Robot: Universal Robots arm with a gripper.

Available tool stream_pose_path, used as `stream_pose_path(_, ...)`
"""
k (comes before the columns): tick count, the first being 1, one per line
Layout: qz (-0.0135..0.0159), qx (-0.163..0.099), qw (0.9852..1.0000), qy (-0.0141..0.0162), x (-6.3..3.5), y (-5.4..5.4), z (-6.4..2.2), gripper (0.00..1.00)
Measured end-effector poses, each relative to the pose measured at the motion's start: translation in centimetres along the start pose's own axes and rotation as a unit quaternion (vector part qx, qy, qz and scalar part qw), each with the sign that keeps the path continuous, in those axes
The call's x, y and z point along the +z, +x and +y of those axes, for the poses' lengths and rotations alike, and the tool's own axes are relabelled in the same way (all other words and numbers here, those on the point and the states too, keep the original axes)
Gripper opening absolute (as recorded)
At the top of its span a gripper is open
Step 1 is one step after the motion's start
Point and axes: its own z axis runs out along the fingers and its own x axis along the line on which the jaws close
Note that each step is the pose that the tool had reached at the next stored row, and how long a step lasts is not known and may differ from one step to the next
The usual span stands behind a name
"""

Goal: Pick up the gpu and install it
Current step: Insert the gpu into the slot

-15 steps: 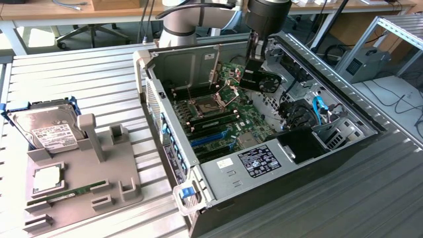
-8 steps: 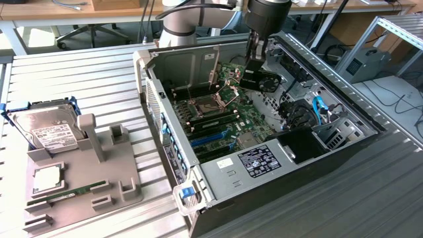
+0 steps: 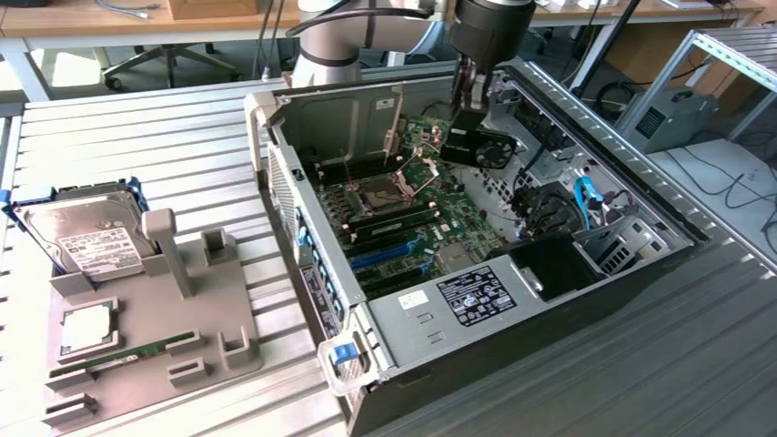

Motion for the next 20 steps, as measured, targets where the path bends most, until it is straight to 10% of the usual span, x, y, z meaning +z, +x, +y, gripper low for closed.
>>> stream_pose_path(20,-0.0012,-0.038,0.9993,-0.0011,0.00,0.00,0.00,0.27)
